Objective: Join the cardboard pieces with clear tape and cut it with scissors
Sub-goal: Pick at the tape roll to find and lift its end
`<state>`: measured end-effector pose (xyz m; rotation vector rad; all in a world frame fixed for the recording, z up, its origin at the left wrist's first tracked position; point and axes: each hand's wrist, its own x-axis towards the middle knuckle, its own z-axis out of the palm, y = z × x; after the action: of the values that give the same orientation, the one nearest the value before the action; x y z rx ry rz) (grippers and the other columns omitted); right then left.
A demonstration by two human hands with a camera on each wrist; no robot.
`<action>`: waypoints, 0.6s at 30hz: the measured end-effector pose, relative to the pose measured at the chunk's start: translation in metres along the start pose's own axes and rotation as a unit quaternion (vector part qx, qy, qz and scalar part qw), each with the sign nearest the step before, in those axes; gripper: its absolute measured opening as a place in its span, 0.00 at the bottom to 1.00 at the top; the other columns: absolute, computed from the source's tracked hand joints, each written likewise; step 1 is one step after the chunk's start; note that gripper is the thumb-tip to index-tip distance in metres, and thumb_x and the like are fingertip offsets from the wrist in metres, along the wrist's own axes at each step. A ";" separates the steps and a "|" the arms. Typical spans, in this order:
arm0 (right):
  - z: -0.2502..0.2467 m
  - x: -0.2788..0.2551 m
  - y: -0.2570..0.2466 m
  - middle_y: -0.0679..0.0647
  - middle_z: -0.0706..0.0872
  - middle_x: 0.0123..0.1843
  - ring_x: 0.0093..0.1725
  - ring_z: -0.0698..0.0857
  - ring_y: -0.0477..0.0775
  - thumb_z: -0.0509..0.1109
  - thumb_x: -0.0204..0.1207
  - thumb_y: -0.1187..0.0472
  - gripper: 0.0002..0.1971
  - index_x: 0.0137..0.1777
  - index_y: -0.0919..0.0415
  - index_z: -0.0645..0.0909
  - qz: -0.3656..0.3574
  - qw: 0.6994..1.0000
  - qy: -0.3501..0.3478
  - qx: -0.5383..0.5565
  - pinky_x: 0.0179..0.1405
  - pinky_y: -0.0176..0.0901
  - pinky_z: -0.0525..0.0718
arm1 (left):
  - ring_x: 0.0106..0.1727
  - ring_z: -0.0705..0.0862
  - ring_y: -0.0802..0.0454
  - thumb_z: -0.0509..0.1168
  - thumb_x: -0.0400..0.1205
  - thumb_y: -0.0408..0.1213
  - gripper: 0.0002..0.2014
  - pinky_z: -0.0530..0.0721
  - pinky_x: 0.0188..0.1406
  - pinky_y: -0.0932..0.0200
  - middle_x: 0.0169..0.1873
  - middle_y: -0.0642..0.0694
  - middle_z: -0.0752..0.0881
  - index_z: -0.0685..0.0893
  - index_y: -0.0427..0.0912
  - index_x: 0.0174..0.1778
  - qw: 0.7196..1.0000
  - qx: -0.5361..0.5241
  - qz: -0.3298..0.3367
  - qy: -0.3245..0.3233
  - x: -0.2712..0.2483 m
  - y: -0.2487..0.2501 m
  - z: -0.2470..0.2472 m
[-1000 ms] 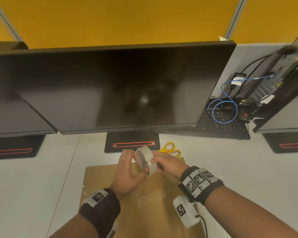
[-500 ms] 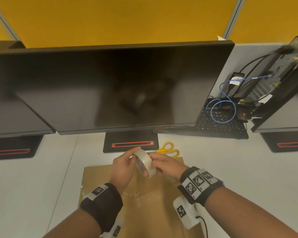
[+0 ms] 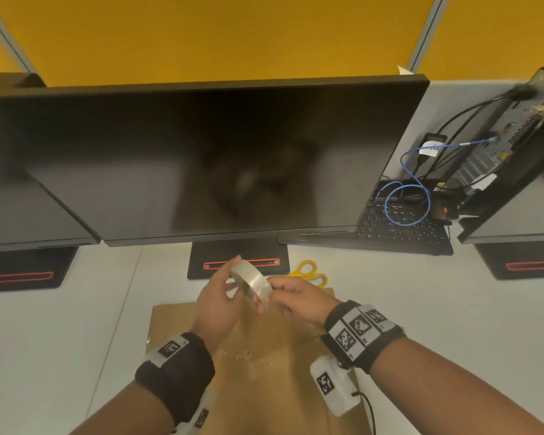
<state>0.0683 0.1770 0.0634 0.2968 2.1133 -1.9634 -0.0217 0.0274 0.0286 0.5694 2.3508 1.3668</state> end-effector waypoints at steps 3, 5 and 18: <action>-0.003 0.001 0.000 0.40 0.86 0.38 0.31 0.78 0.31 0.61 0.82 0.66 0.13 0.47 0.49 0.85 -0.004 0.999 -0.004 -0.034 0.34 0.21 0.71 | 0.72 0.65 0.71 0.68 0.80 0.32 0.34 0.64 0.68 0.72 0.73 0.69 0.65 0.63 0.71 0.73 0.992 0.070 0.102 -0.001 -0.004 0.005 -0.007; -0.002 0.001 -0.001 0.39 0.86 0.36 0.32 0.79 0.29 0.61 0.83 0.67 0.13 0.47 0.50 0.84 -0.002 0.999 -0.010 -0.042 0.35 0.19 0.71 | 0.70 0.66 0.71 0.65 0.81 0.31 0.33 0.65 0.70 0.71 0.71 0.70 0.67 0.64 0.77 0.67 0.986 0.100 0.132 -0.004 -0.005 0.009 -0.009; 0.003 0.002 -0.004 0.38 0.89 0.33 0.21 0.68 0.39 0.57 0.80 0.71 0.18 0.55 0.50 0.83 0.013 1.000 -0.010 0.000 0.22 0.29 0.67 | 0.55 0.79 0.64 0.62 0.83 0.30 0.25 0.77 0.63 0.62 0.55 0.64 0.81 0.75 0.73 0.60 0.998 0.032 0.050 0.024 -0.006 0.013 -0.010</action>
<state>0.0653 0.1738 0.0664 0.3012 2.0864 -1.9427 -0.0197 0.0228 0.0457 0.6881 2.4416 1.3660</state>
